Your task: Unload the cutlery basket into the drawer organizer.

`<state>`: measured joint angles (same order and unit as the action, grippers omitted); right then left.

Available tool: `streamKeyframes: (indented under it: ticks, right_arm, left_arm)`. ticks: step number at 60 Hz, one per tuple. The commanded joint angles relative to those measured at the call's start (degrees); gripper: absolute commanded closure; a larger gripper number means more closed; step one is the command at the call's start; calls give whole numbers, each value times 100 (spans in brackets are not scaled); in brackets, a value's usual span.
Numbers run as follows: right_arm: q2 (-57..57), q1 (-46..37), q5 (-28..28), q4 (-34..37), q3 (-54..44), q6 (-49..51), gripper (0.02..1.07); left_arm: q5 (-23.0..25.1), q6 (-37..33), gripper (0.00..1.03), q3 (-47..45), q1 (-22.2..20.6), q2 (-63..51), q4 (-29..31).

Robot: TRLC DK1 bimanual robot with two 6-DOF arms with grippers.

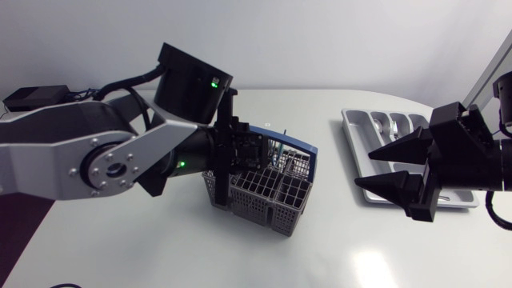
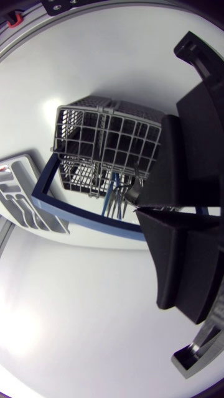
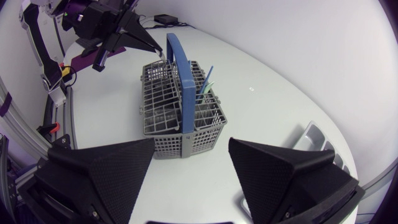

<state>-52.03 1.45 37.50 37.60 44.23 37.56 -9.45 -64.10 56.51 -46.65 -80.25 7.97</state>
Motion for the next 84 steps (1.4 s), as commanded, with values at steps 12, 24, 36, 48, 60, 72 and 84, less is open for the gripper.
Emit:
streamKeyframes:
  ticks: [12,24,36,48,60,72,84]
  right_arm:
    - [88,39,-32,107,-99,-12,21]
    - [105,127,-49,133,-63,-56,21]
    - [255,136,-67,133,-81,-91,21]
    - [606,136,-234,19,-230,-100,21]
    - [1142,285,-471,-175,-424,-205,21]
    - [1696,1217,-1394,-640,-749,-671,21]
    - [1969,2491,-2844,-1317,-1136,-1067,22]
  left_arm:
    - [-461,99,100,-659,-160,783,-507]
    - [-602,398,100,-747,-318,1328,-375]
    - [-628,1444,100,-193,-573,1626,399]
    - [-426,2665,100,536,-801,1222,1084]
    - [-224,4080,100,1459,-968,519,1779]
    - [-39,5205,100,2110,-1091,-184,2086]
    - [304,6005,99,2505,-898,-527,2192]
